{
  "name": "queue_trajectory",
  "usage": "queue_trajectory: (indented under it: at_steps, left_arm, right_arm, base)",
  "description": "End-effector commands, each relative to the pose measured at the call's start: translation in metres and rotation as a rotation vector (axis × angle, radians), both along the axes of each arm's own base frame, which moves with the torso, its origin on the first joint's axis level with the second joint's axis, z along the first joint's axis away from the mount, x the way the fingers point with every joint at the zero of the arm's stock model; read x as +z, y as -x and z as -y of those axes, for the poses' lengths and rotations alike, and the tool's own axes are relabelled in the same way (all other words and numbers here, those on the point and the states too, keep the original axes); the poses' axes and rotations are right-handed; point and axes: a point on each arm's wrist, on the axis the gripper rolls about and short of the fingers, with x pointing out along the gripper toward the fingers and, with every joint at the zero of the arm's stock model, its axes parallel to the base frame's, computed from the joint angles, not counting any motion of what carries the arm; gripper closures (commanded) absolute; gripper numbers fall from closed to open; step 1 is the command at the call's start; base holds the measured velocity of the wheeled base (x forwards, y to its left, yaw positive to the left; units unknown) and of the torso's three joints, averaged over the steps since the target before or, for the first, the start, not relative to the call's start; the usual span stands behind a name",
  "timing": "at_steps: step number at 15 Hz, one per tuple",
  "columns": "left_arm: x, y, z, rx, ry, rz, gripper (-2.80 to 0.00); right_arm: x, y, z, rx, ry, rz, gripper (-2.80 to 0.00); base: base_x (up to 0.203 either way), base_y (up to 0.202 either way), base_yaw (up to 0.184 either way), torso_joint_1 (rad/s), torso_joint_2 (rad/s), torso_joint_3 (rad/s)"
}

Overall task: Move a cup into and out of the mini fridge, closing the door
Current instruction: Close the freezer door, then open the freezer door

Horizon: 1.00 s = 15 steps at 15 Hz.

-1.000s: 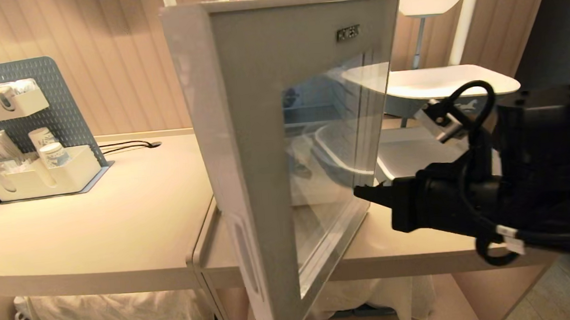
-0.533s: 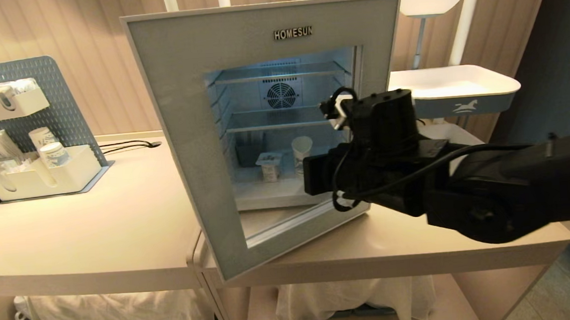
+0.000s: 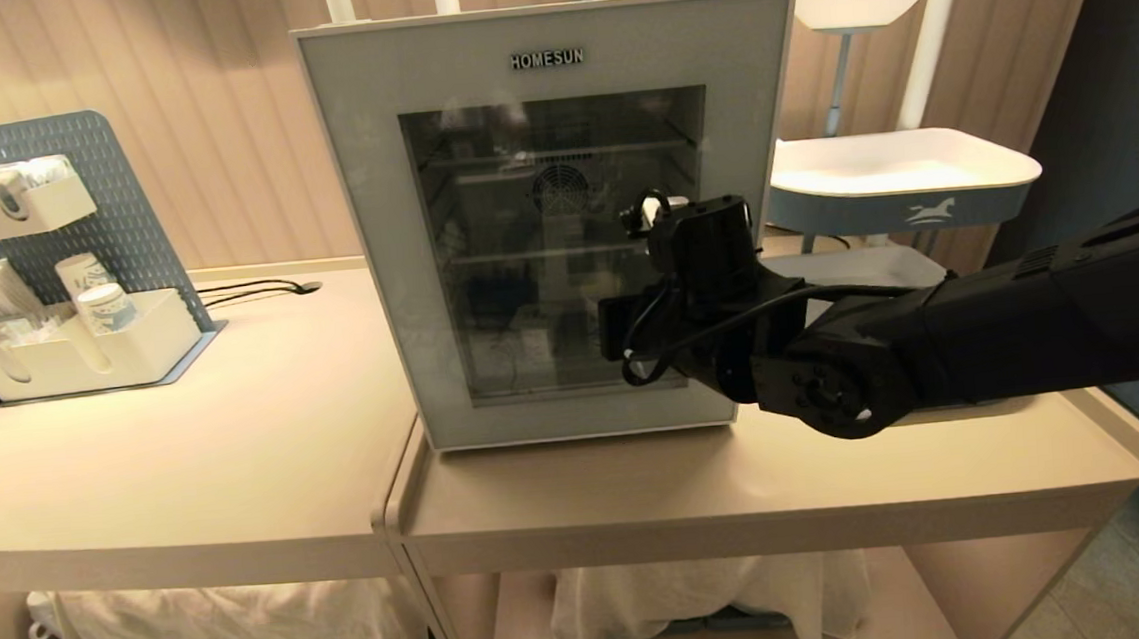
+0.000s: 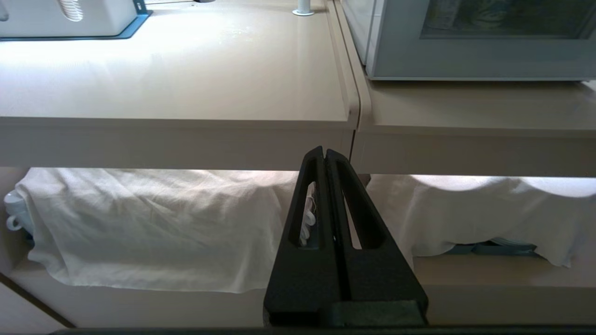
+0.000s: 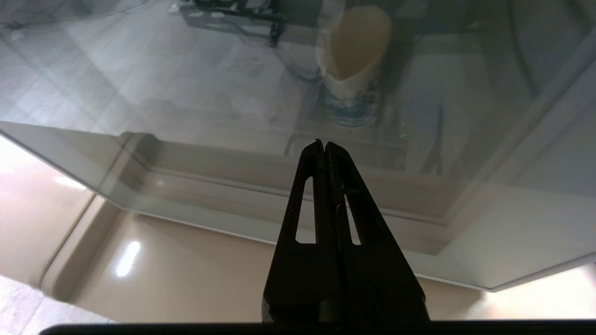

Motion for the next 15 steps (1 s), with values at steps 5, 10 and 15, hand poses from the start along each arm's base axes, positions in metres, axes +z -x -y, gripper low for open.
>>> queue_trajectory:
  at_steps: [5, 10, 15]
  left_arm:
    - [0.000, 0.000, 0.000, -0.001, 0.000, 0.000, 0.00]
    - [0.000, 0.000, 0.000, 0.000, 0.000, 0.000, 0.00]
    - [0.000, 0.000, 0.000, -0.001, 0.000, 0.000, 0.00]
  right_arm:
    - [0.065, 0.072, 0.070, -0.090, -0.051, 0.085, 0.00]
    - [0.108, 0.137, 0.223, -0.537, -0.080, 0.175, 0.00]
    - [0.104, 0.285, 0.280, -0.776, -0.170, 0.261, 0.00]
  base:
    - [0.000, 0.000, 0.000, 0.000, 0.00, 0.000]
    - [0.000, 0.000, 0.000, 0.000, 0.00, 0.000]
    - [0.000, 0.000, 0.000, 0.000, 0.00, 0.000]
